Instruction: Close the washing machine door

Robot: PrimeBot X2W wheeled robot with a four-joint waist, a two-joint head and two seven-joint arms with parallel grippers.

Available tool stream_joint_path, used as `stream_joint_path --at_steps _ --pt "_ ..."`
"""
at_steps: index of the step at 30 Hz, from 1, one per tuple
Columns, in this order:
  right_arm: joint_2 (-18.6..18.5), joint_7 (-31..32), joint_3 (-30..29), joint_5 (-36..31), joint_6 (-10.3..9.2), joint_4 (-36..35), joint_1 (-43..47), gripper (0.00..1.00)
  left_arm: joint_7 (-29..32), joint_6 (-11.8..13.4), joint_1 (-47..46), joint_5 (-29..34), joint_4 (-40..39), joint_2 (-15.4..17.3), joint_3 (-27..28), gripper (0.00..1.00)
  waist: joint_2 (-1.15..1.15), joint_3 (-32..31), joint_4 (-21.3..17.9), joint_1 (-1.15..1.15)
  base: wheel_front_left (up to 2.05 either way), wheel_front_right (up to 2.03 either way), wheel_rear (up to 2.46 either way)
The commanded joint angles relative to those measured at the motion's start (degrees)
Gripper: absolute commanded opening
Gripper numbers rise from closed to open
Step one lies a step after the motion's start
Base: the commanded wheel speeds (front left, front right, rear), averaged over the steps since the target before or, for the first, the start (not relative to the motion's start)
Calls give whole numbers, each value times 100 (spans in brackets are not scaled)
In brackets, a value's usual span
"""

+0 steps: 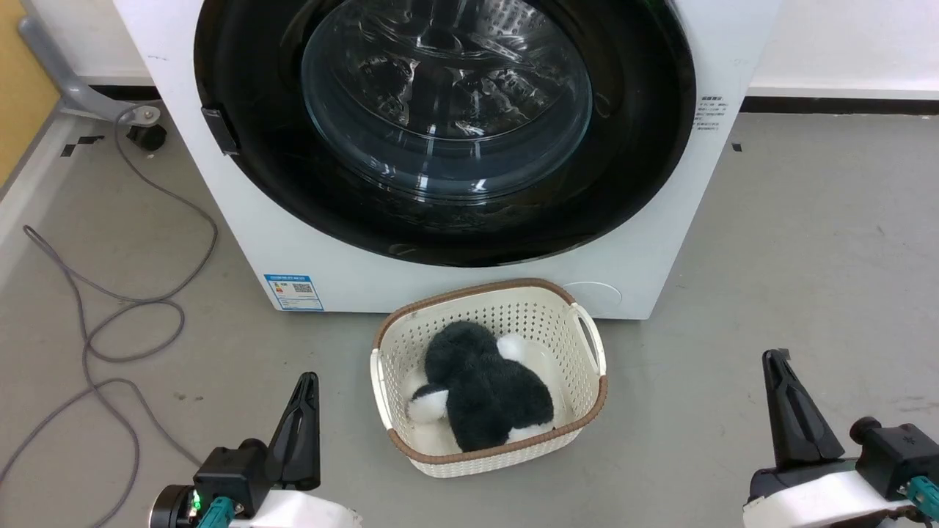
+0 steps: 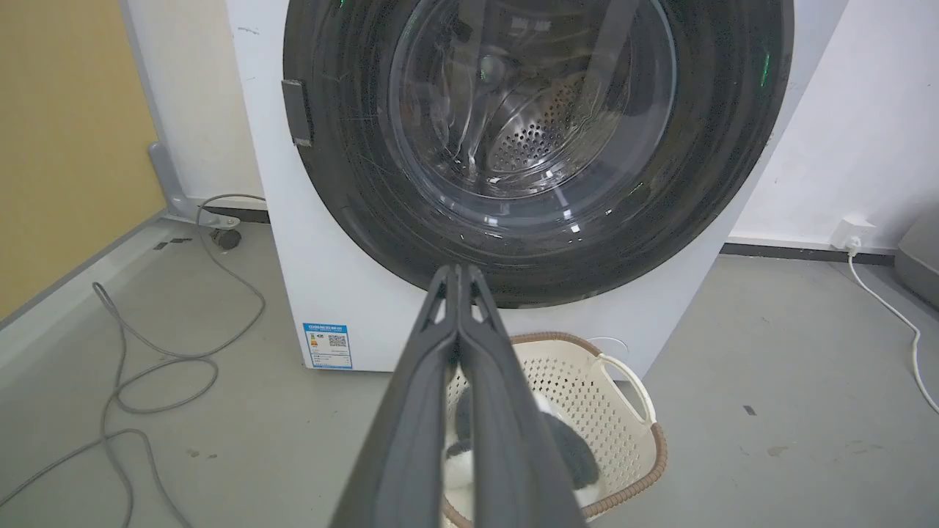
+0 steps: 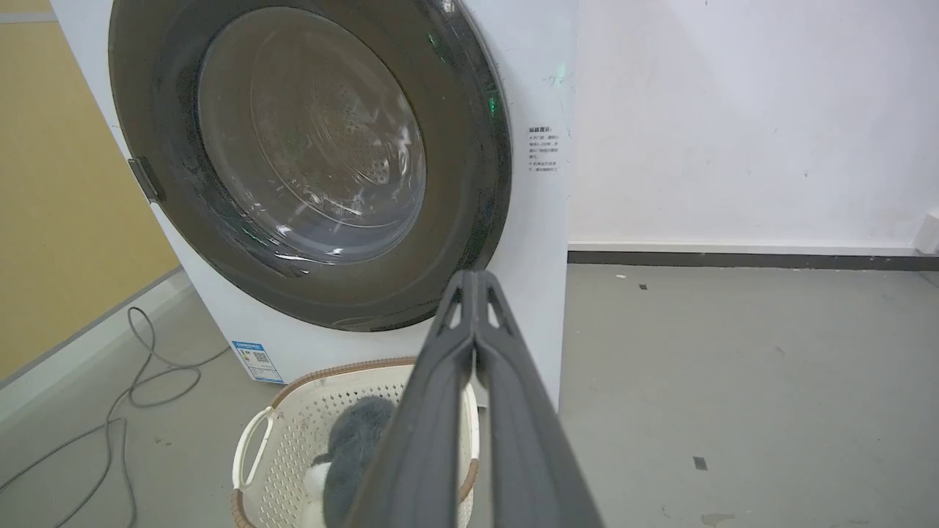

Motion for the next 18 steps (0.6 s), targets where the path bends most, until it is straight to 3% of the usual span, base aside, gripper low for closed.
stream_joint_path --at_steps 1,18 --pt "12 50 12 -61 0 -32 -6 0 28 0 -13 63 -32 0 26 0 0 -6 0 0 0 0 0" --pt "30 232 45 -180 -1 -80 -15 0 227 0 -33 182 -105 1 91 0 0 -75 -5 0 0 0 0"
